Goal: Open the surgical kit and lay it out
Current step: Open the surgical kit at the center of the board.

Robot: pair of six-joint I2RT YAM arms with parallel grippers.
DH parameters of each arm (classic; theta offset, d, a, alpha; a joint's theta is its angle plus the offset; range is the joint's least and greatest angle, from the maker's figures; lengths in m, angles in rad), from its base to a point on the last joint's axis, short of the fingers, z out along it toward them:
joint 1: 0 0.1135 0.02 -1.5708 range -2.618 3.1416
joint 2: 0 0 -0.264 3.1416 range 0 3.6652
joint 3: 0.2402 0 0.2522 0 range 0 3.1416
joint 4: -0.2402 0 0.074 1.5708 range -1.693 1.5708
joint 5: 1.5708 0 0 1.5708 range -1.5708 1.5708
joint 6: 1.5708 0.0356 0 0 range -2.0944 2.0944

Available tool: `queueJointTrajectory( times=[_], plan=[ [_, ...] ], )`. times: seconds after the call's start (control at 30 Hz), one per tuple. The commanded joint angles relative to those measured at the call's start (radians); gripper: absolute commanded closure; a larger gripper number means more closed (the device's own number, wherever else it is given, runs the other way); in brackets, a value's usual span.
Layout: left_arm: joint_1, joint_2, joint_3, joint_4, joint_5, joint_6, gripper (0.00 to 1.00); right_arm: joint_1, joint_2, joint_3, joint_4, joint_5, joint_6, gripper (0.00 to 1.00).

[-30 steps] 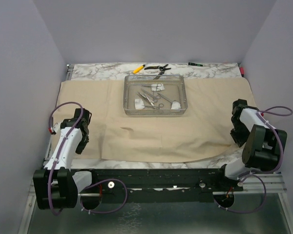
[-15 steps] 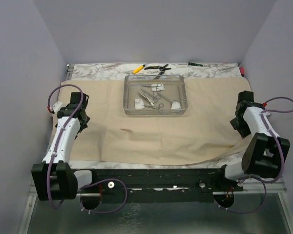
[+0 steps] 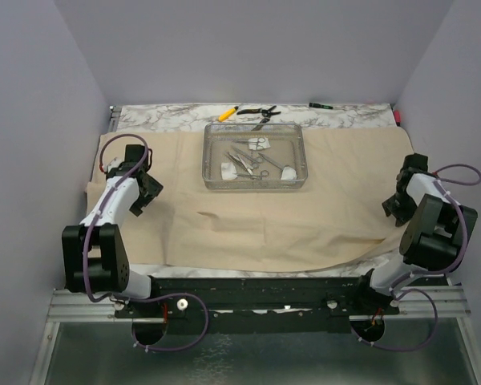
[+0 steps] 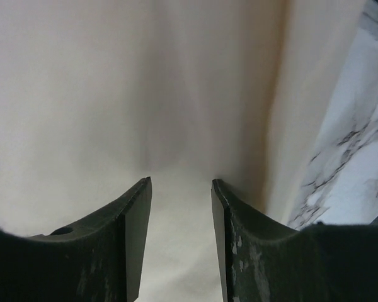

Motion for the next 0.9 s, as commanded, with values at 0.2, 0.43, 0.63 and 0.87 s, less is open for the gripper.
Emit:
queueJointTrajectory(
  times=[0.2, 0.43, 0.63, 0.87],
  plan=[
    [0.014, 0.144, 0.065, 0.057, 0.03, 0.013, 0.31, -0.143, -0.018, -0.032, -0.092, 0.16, 0.03, 0.57],
    [0.027, 0.224, 0.123, 0.057, -0.012, 0.028, 0.31, -0.146, -0.057, -0.044, -0.242, 0.251, 0.156, 0.57],
    [0.042, 0.273, 0.177, 0.056, -0.024, 0.039, 0.31, -0.146, -0.118, -0.049, -0.258, 0.238, 0.16, 0.57],
    [0.054, 0.242, 0.172, 0.048, -0.053, 0.053, 0.31, -0.074, -0.171, -0.005, -0.122, 0.0, 0.046, 0.6]
  ],
)
